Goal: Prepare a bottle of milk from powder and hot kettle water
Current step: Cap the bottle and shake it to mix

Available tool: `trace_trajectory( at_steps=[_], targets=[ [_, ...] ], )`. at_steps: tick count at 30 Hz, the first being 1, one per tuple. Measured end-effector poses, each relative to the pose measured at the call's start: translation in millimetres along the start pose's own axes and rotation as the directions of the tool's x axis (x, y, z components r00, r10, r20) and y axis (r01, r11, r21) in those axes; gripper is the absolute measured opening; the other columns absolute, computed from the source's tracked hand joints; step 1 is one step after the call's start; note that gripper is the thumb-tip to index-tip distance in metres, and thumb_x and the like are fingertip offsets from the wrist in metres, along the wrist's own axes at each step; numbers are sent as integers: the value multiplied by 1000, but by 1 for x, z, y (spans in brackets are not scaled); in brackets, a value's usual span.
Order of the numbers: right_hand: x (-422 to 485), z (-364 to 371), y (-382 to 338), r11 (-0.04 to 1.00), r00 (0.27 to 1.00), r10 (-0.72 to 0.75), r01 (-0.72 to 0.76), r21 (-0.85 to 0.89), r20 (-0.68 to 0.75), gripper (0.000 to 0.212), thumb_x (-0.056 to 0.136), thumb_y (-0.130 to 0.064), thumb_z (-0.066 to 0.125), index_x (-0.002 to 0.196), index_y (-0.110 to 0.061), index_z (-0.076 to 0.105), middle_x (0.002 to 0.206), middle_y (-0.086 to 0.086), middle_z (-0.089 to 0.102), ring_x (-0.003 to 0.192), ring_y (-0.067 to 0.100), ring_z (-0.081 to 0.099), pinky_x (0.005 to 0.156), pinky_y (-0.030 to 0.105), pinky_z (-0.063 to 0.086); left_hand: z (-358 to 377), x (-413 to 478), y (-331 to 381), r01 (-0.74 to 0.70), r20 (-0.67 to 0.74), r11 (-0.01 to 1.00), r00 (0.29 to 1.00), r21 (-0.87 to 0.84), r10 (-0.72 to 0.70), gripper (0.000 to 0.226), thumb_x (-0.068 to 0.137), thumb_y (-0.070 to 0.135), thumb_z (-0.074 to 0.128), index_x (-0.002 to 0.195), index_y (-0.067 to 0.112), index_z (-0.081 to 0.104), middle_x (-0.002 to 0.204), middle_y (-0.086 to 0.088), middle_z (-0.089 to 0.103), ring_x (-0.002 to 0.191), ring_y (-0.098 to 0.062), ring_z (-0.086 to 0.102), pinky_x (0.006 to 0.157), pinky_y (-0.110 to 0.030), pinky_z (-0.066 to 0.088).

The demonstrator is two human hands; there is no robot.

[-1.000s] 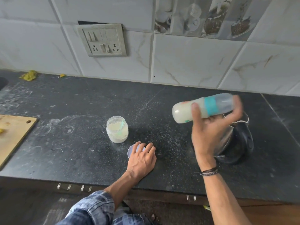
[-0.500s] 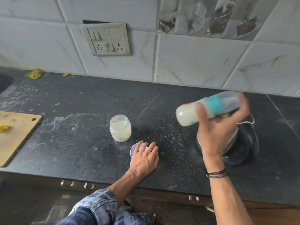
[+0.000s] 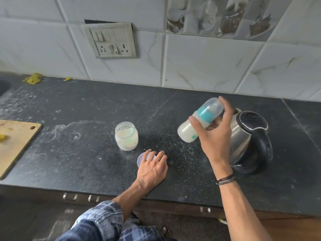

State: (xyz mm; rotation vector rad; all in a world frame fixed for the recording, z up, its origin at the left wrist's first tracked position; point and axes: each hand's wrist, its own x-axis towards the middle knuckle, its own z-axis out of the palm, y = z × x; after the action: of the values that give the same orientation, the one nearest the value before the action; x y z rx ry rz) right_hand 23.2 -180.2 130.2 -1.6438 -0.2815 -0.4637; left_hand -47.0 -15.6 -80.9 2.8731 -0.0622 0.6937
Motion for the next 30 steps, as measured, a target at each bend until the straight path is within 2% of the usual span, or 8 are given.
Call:
trace_trajectory(
  at_steps=[5, 7, 9, 14, 18, 23, 27, 30],
  targets=[
    [5, -3, -5, 961, 944, -187, 233, 148, -273, 84, 91, -19, 84, 150, -22, 24, 144, -15, 56, 119, 24, 70, 88, 37, 63, -2, 3, 2, 16, 12, 1000, 1000, 13, -17, 15, 96, 25, 54, 94, 17, 66, 103, 2, 67, 87, -26, 63, 102, -48, 47],
    [7, 0, -3, 986, 975, -119, 139, 93, -188, 86, 88, -21, 86, 150, -20, 26, 141, 3, 58, 115, 25, 70, 88, 37, 63, -1, 0, 1, 8, 15, 1000, 1000, 9, -9, 16, 96, 25, 53, 95, 17, 67, 105, 2, 68, 88, -26, 64, 102, -48, 46],
    [5, 2, 0, 1000, 1000, -2, 1, 28, 3, 87, 83, -20, 89, 149, -24, 32, 132, -3, 60, 105, 16, 72, 86, 32, 62, -1, 0, 1, 5, 8, 1000, 1000, 7, -6, 18, 97, 25, 51, 95, 17, 68, 106, 2, 68, 88, -26, 64, 103, -49, 46],
    [6, -3, 1, 964, 958, -168, 209, 163, -234, 86, 91, -16, 84, 151, -21, 23, 143, -11, 59, 120, 23, 69, 91, 36, 62, -1, 2, 2, 19, 8, 1000, 1000, 18, -19, 16, 96, 26, 52, 93, 18, 67, 106, 3, 68, 89, -25, 64, 104, -48, 45],
    [3, 1, 3, 999, 1000, 9, -10, 49, 19, 87, 83, -20, 88, 148, -28, 31, 135, 2, 59, 104, 12, 72, 87, 32, 62, 1, 1, 1, 3, -6, 1000, 1000, 26, -3, 18, 96, 26, 52, 94, 18, 68, 108, 3, 69, 90, -25, 65, 105, -46, 42],
    [3, -4, 2, 965, 946, -212, 242, 99, -245, 87, 90, -20, 84, 152, -14, 23, 146, 12, 52, 122, 21, 68, 90, 35, 62, -1, 2, 2, 10, -1, 999, 1000, 35, -10, 17, 96, 26, 53, 94, 18, 68, 107, 4, 69, 90, -24, 64, 104, -46, 43],
    [-3, 2, 9, 997, 997, -65, 66, -26, 44, 87, 83, -22, 89, 149, -27, 33, 134, -3, 58, 108, 12, 69, 88, 32, 61, 1, 0, 1, -2, -8, 1000, 1000, 25, 3, 17, 97, 26, 53, 95, 18, 67, 107, 3, 68, 89, -26, 64, 104, -47, 43],
    [-4, 0, 16, 987, 991, -122, 127, 97, -49, 87, 86, -26, 87, 151, -31, 30, 143, -6, 54, 118, 17, 67, 91, 28, 60, 2, 1, 2, 9, -12, 999, 1000, 31, -9, 17, 97, 26, 52, 95, 18, 68, 108, 3, 69, 89, -25, 65, 104, -47, 42]
  ],
)
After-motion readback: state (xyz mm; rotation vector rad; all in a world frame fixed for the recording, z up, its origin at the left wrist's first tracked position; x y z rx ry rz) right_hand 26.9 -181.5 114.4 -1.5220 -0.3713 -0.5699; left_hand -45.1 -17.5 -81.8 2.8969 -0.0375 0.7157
